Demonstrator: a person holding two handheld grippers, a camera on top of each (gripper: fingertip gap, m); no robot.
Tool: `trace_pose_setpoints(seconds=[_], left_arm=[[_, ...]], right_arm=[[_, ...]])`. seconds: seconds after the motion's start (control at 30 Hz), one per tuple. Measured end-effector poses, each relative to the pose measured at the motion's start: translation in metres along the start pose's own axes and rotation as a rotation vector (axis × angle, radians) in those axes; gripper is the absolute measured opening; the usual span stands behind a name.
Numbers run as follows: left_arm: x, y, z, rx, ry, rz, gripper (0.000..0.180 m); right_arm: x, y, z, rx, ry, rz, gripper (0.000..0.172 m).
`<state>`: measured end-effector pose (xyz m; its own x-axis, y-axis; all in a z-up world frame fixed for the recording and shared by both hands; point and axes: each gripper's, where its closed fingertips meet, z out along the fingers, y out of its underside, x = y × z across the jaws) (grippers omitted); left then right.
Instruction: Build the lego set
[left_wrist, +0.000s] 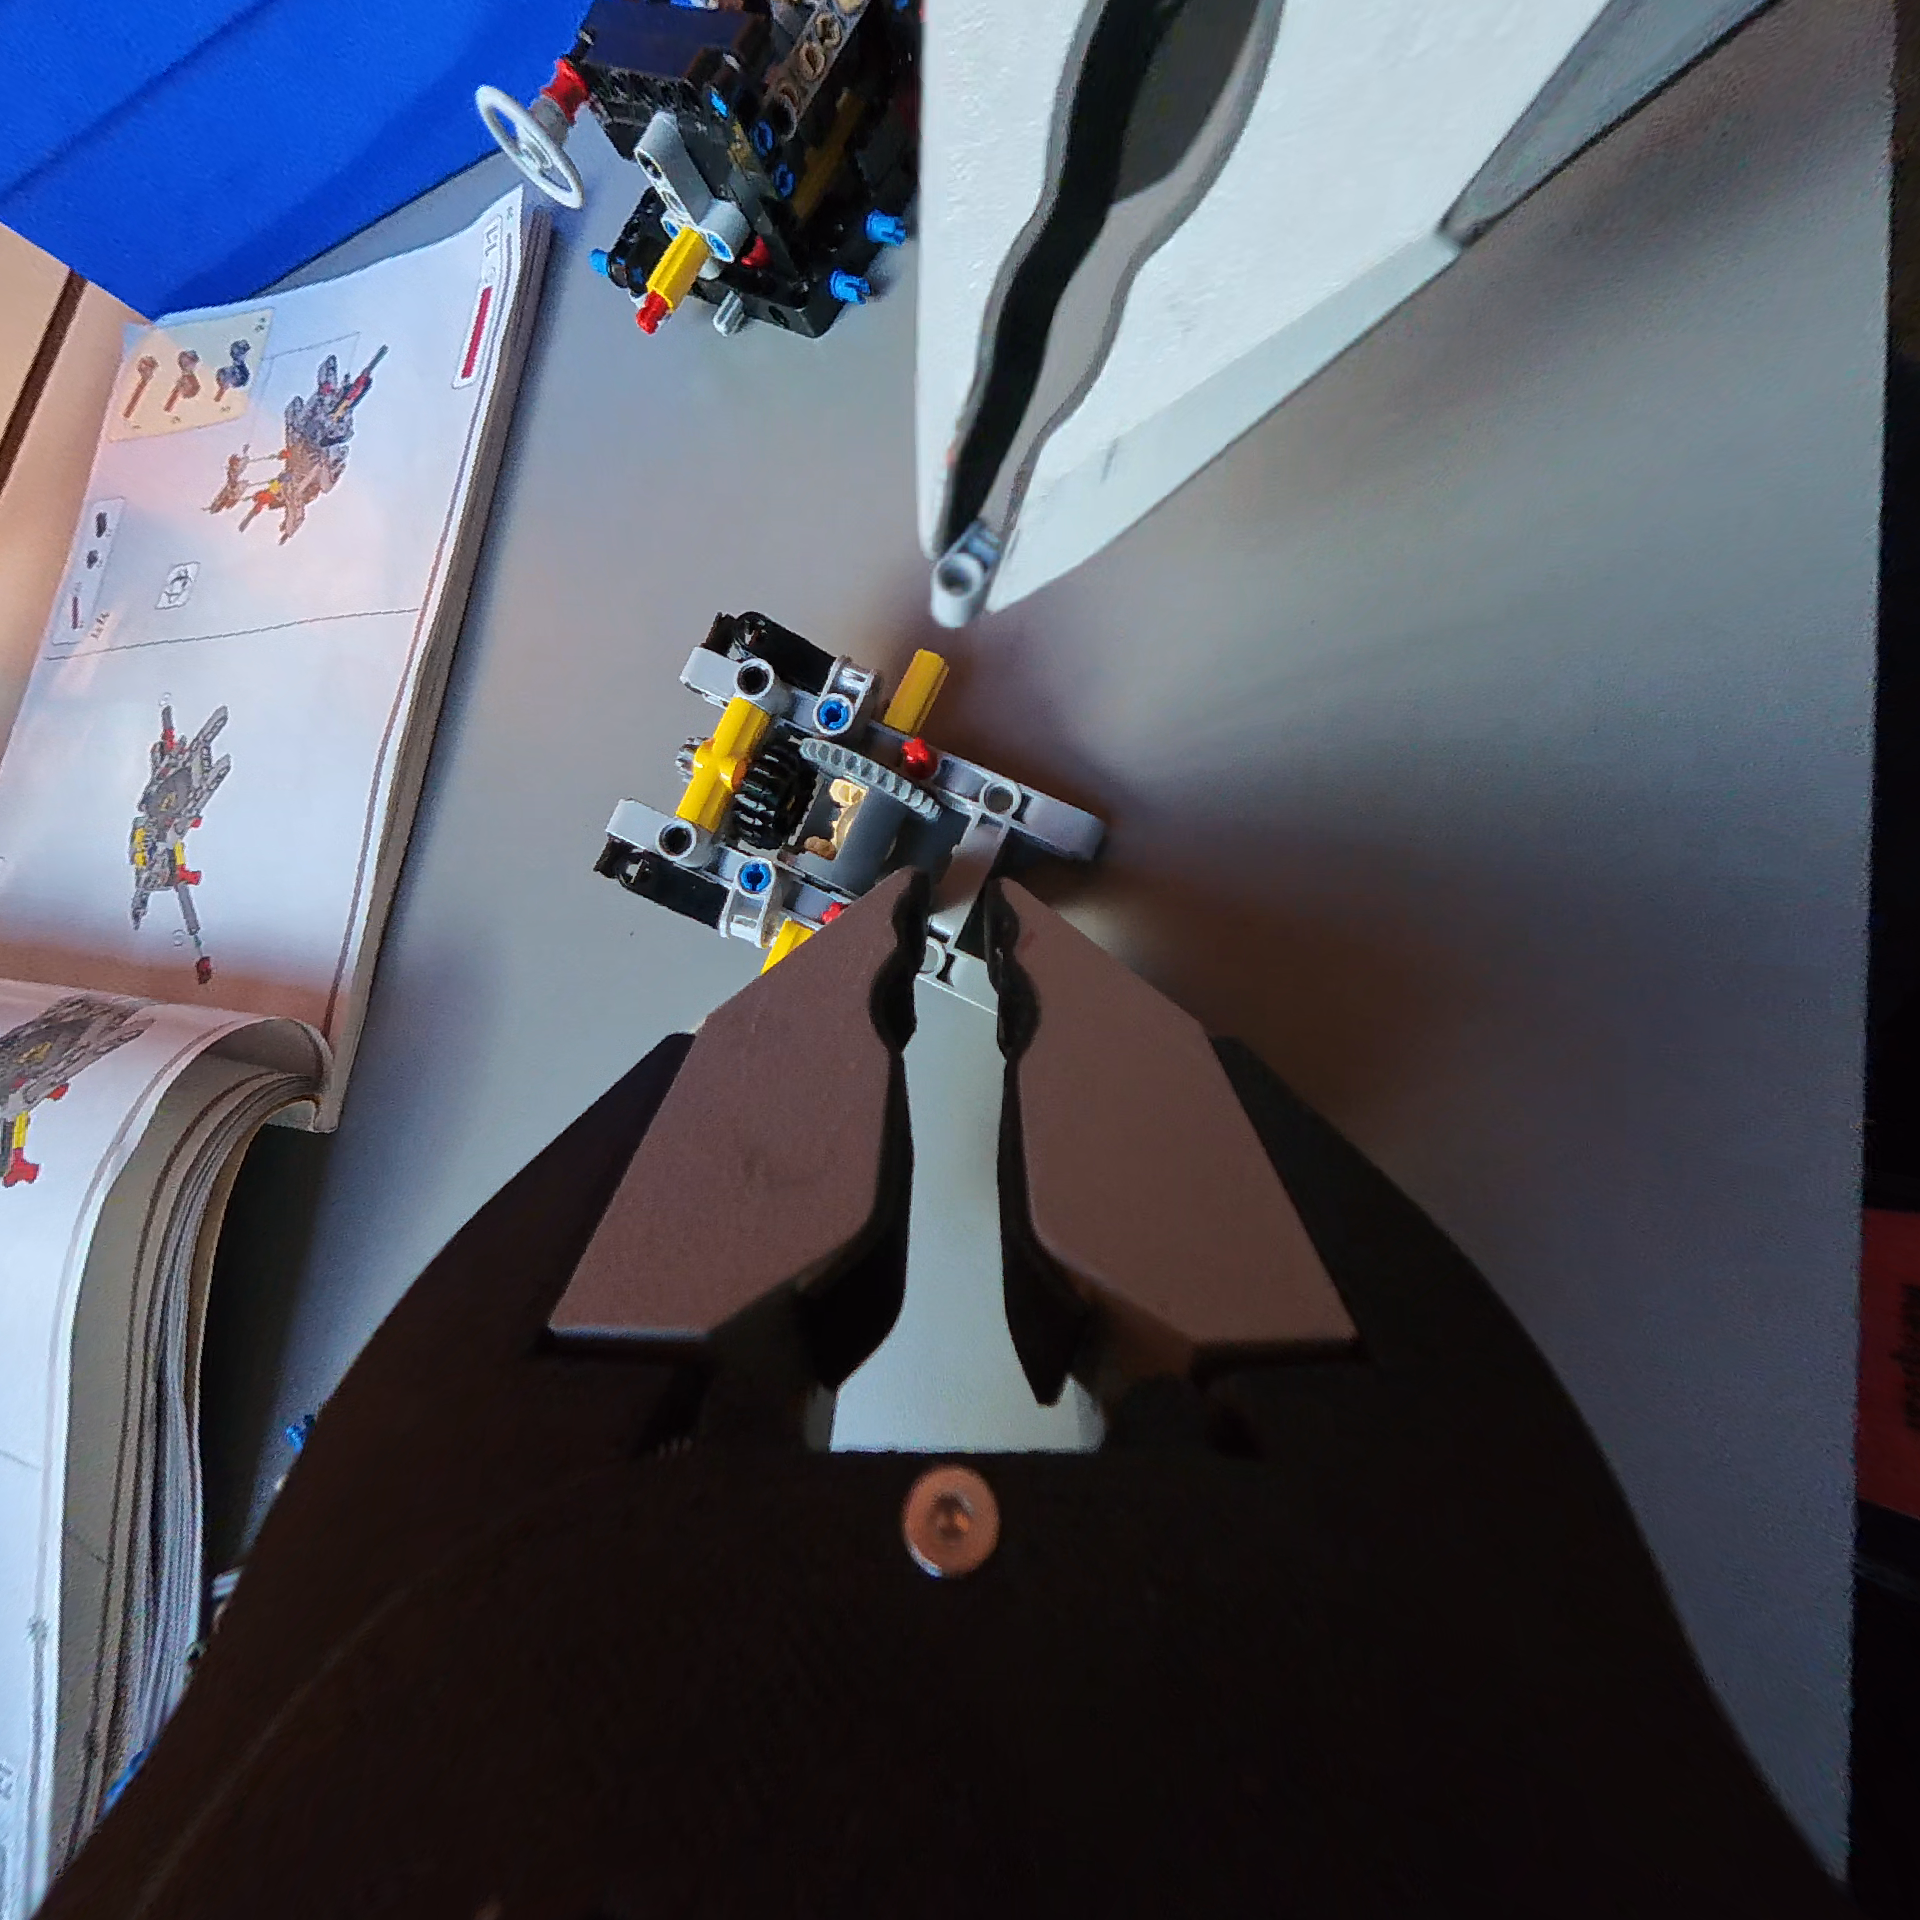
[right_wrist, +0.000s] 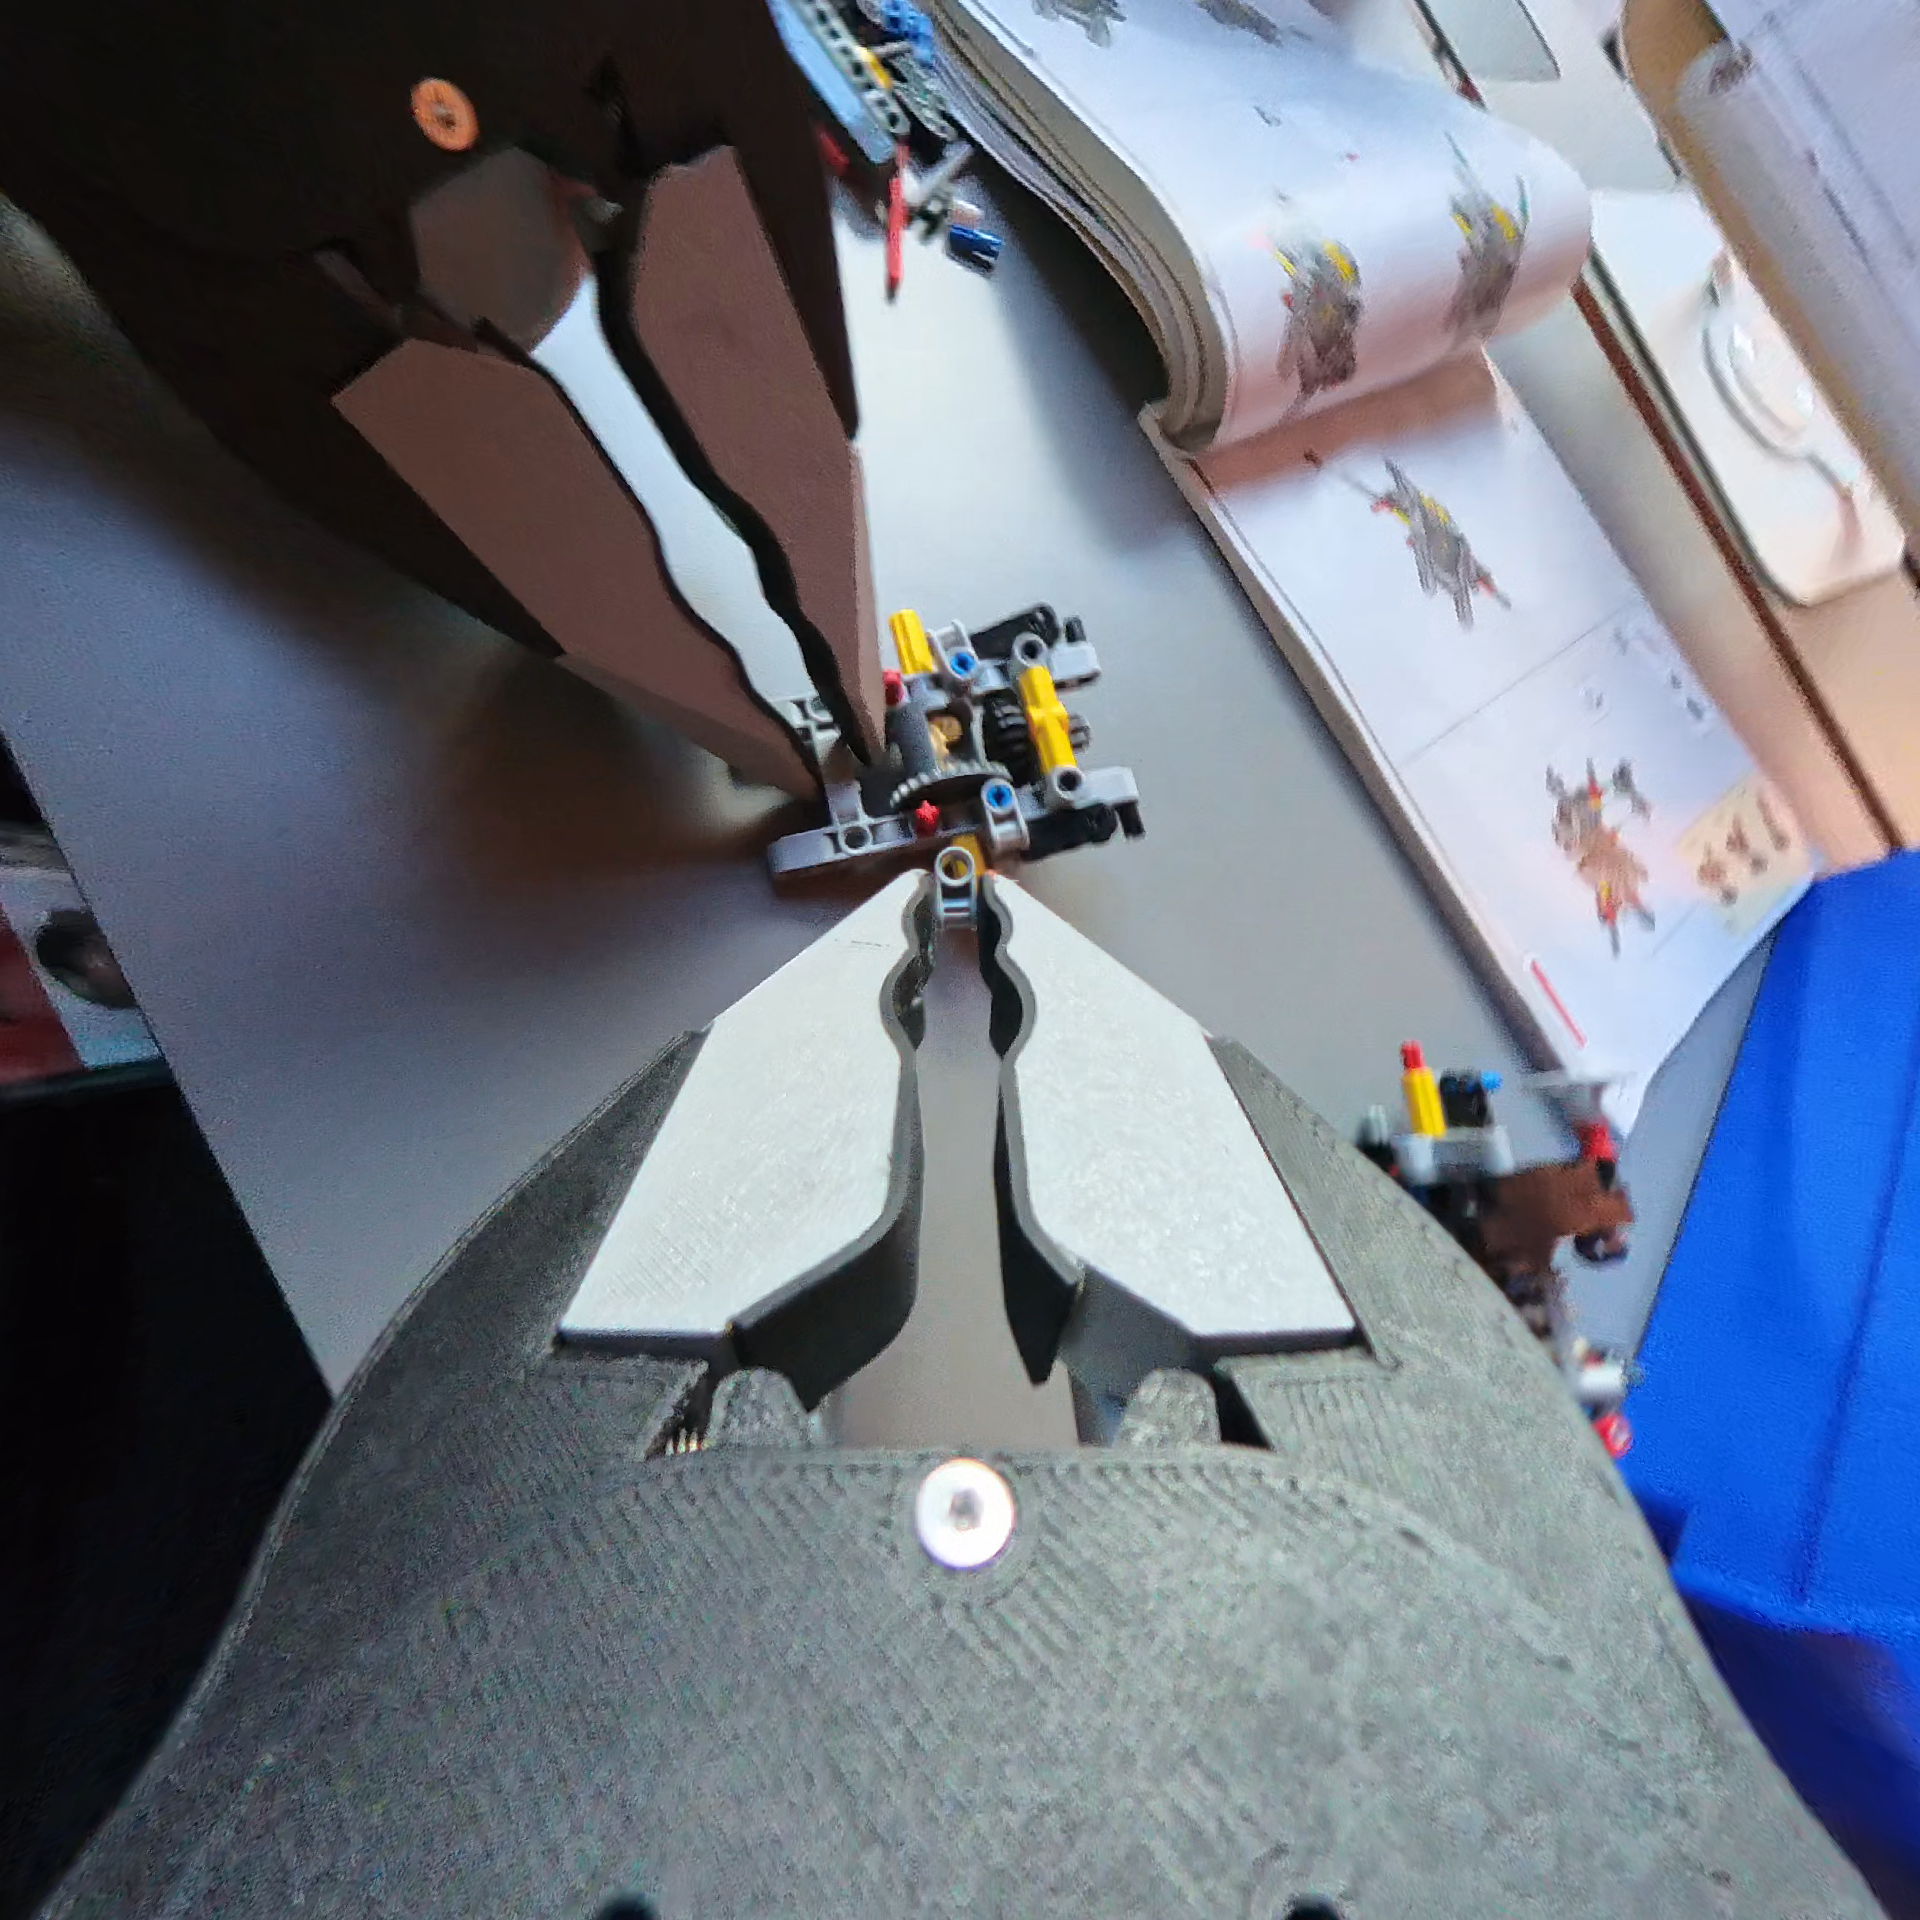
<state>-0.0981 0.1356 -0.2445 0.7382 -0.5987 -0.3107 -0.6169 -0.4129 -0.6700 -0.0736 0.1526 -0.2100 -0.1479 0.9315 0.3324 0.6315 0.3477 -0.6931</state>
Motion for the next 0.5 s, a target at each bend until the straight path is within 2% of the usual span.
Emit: trace_pose_setpoints(seconds=[0.17, 0.5], left_arm=[[0.0, 0.0, 0.0, 0.027, -0.007, 0.009, 0.008], [0.0, 0.0, 0.0, 0.025, -0.032, 0.028, 0.008]], right_arm=[[0.0, -0.001, 0.015, -0.058, -0.009, -0.156, 0.005], [0.0, -0.004, 0.02, -0.072, -0.088, -0.167, 0.005]])
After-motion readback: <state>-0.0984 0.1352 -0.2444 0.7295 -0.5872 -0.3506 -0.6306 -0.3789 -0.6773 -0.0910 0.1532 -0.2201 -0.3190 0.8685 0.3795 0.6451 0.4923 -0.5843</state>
